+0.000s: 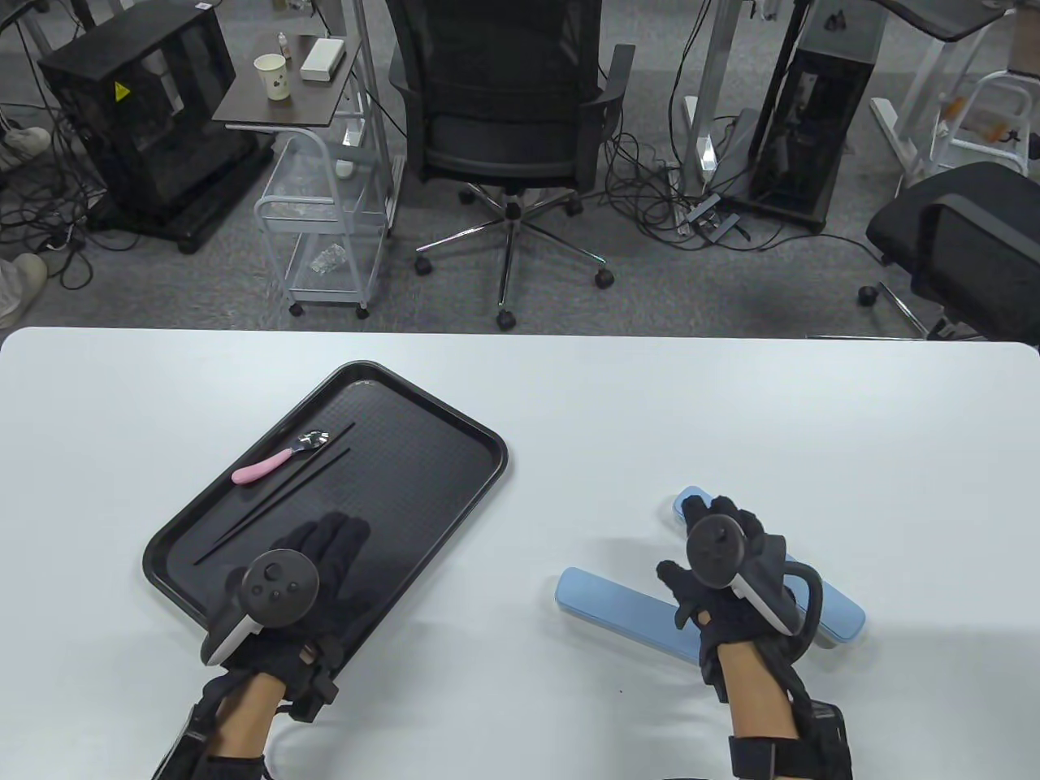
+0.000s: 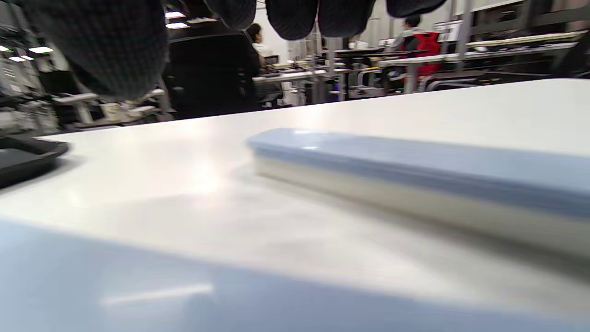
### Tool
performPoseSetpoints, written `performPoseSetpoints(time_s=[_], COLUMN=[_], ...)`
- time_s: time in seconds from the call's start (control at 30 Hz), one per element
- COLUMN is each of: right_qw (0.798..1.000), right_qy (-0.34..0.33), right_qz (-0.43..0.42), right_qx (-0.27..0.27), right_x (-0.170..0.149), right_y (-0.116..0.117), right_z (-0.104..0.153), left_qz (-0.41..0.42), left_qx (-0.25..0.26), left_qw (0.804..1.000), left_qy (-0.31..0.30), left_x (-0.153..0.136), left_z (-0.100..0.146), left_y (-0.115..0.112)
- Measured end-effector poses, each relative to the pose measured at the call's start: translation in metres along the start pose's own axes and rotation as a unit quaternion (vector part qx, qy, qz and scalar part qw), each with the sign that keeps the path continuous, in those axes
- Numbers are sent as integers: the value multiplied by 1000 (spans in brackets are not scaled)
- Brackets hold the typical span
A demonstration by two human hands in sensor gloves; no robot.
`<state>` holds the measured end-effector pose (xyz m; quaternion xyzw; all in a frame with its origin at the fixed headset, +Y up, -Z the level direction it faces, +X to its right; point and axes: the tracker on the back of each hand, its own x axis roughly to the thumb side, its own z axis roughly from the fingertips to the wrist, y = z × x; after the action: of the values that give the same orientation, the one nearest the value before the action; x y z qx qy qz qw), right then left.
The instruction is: Slide to open lunch boxes and place utensils
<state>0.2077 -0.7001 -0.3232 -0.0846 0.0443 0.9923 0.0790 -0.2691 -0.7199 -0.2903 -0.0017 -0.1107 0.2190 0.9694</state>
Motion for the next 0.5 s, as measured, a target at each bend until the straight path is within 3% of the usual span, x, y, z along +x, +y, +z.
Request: performPoseSetpoints(time_s=[0.23, 0.43, 0.5], right_qw=[992, 984, 984], right_qy=[84, 99, 97], right_qz=[11, 27, 40], right_qx=[96, 148, 143], right_x=[-37, -46, -47], right_y=[23, 45, 49], right_z=[-41, -54, -56], left_qz=[-1, 2, 2], left_qx=[3, 0, -1], left_qw=[1000, 1000, 1000], left_qy=[-2, 2, 3], left_x=[0, 0, 0], left_z=[0, 0, 0], left_y=[0, 1, 1])
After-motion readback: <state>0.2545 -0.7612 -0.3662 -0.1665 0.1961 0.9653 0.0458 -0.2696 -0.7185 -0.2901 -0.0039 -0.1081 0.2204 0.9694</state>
